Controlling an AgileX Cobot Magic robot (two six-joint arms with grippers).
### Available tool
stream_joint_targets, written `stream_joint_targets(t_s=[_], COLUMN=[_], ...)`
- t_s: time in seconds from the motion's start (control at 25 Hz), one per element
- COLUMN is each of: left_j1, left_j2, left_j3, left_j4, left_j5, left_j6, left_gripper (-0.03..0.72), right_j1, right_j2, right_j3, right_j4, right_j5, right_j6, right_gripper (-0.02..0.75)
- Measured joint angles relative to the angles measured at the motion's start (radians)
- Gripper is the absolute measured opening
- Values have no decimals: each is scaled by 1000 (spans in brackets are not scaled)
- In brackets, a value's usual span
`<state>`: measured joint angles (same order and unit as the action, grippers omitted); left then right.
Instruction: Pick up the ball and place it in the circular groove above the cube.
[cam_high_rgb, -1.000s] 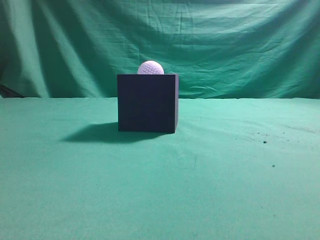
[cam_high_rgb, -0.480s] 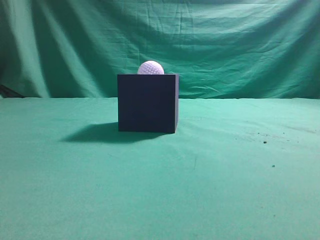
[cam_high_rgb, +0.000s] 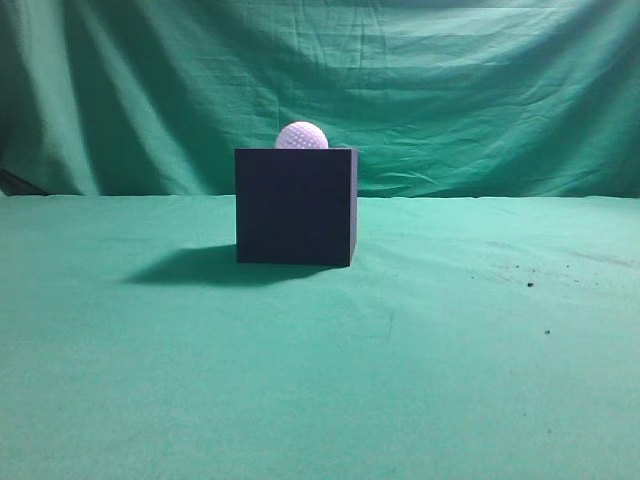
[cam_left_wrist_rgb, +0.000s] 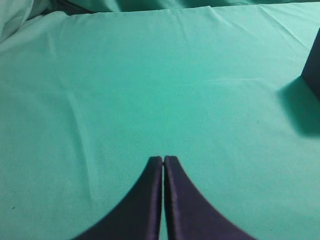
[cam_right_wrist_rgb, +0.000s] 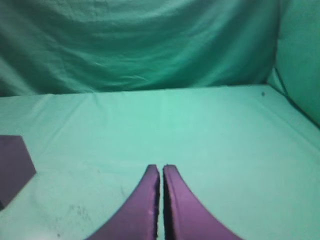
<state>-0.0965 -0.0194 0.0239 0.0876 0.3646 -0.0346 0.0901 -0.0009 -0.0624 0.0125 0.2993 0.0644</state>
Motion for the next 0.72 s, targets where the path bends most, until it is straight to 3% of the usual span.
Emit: stream_joint_targets(t_s=[0.2, 0.72], left_j1=[0, 0], left_j2=[0, 0], left_j3=[0, 0], left_j4=[0, 0], left_j5=[0, 0], left_j6=[0, 0], left_gripper=[0, 0], right_j1=[-15, -21], right_j2=[-8, -8], right_j3=[86, 91], right_j4=[25, 29], right_j5=[1, 76], right_j6=[0, -1], right_gripper=[0, 0])
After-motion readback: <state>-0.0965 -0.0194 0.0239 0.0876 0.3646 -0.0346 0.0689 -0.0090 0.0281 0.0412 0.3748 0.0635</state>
